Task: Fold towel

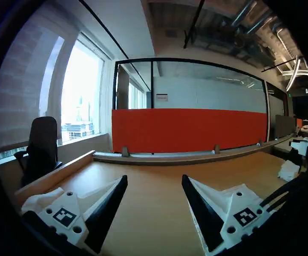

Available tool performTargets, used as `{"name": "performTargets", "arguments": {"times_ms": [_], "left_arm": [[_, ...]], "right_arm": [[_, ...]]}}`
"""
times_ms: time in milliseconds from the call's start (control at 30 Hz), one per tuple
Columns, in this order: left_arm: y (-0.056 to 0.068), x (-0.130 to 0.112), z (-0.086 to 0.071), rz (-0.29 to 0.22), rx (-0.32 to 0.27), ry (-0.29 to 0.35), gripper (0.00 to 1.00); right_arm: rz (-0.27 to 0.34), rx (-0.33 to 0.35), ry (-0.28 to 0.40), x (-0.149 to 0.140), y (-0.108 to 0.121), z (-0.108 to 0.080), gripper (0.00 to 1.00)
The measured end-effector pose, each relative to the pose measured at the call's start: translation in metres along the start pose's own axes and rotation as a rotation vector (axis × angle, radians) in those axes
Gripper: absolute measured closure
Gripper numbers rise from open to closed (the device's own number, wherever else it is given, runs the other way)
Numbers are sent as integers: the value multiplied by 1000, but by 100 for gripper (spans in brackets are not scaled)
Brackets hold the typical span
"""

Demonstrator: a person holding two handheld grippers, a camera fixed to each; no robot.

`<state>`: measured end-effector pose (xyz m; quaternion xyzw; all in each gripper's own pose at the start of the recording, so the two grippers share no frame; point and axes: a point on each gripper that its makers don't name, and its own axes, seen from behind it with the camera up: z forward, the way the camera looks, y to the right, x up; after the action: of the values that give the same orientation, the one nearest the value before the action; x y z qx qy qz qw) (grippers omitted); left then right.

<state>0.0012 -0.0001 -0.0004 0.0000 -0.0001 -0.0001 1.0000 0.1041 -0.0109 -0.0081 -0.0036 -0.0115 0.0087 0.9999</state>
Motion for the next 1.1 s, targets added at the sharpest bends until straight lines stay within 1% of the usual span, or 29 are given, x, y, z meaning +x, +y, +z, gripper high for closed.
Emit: {"name": "performTargets", "arguments": {"times_ms": [100, 300, 400, 500, 700, 900, 1000, 1100], "left_arm": [[-2, 14, -4, -1, 0, -1, 6], [-8, 52, -11, 6, 11, 3, 6], [-8, 68, -13, -4, 8, 4, 6], [-8, 79, -15, -8, 1, -1, 6], [-8, 90, -19, -6, -10, -8, 6], [-7, 93, -18, 2, -28, -20, 6], [-1, 92, -16, 6, -56, -33, 6], [7, 88, -14, 10, -96, -57, 6]], "right_arm": [[-10, 13, -9, 22, -6, -5, 0], [-17, 11, -5, 65, -10, -10, 0], [-25, 12, -3, 84, -12, -12, 0], [-34, 12, -4, 97, -15, -14, 0], [-46, 10, -7, 113, -16, -16, 0], [-60, 23, -16, 116, -21, -15, 0], [-71, 34, -28, 117, -23, -13, 0], [-85, 61, -39, 117, -29, -12, 0]]}}
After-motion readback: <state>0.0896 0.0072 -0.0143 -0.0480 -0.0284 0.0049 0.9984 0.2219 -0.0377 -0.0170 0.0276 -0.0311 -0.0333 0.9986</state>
